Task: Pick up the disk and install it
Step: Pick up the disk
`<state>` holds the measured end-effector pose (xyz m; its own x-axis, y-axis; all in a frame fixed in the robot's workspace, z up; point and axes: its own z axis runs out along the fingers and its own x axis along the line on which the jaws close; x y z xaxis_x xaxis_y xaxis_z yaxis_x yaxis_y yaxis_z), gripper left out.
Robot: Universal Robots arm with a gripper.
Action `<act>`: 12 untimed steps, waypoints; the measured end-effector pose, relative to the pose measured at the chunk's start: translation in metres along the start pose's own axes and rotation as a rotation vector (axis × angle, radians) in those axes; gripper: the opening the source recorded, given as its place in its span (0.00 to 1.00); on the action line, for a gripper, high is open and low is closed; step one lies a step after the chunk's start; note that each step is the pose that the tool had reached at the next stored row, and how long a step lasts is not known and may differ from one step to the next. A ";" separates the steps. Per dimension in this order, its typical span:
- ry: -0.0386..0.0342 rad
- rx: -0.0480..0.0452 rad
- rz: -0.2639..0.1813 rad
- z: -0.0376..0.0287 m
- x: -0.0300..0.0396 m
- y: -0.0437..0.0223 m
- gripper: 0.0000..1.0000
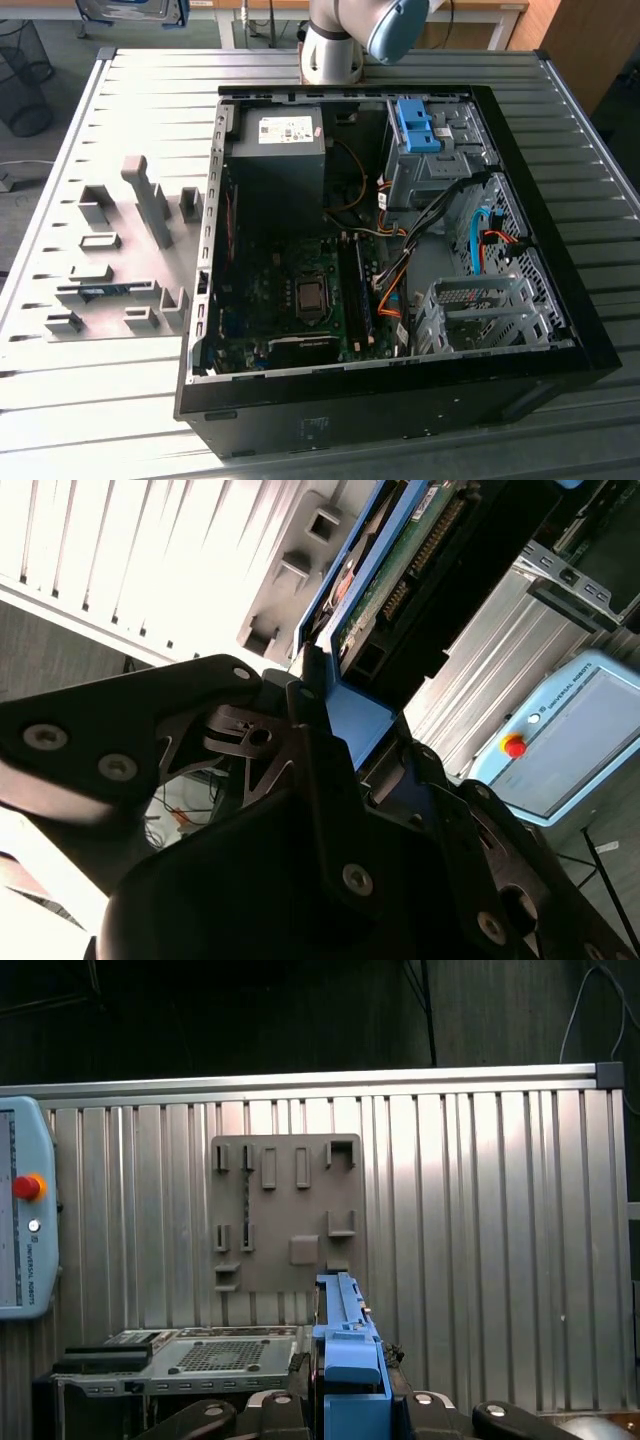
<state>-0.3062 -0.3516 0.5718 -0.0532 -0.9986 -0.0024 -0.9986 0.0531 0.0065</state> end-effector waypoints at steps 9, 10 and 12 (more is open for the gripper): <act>0.0000 0.0000 0.000 -0.0001 -0.0007 -0.0129 0.37; 0.0000 0.0000 0.000 -0.0001 -0.0007 -0.0131 0.37; 0.0000 0.0000 0.000 -0.0001 -0.0007 -0.0131 0.37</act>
<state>-0.2931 -0.3516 0.5718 -0.0532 -0.9986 -0.0025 -0.9986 0.0532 0.0065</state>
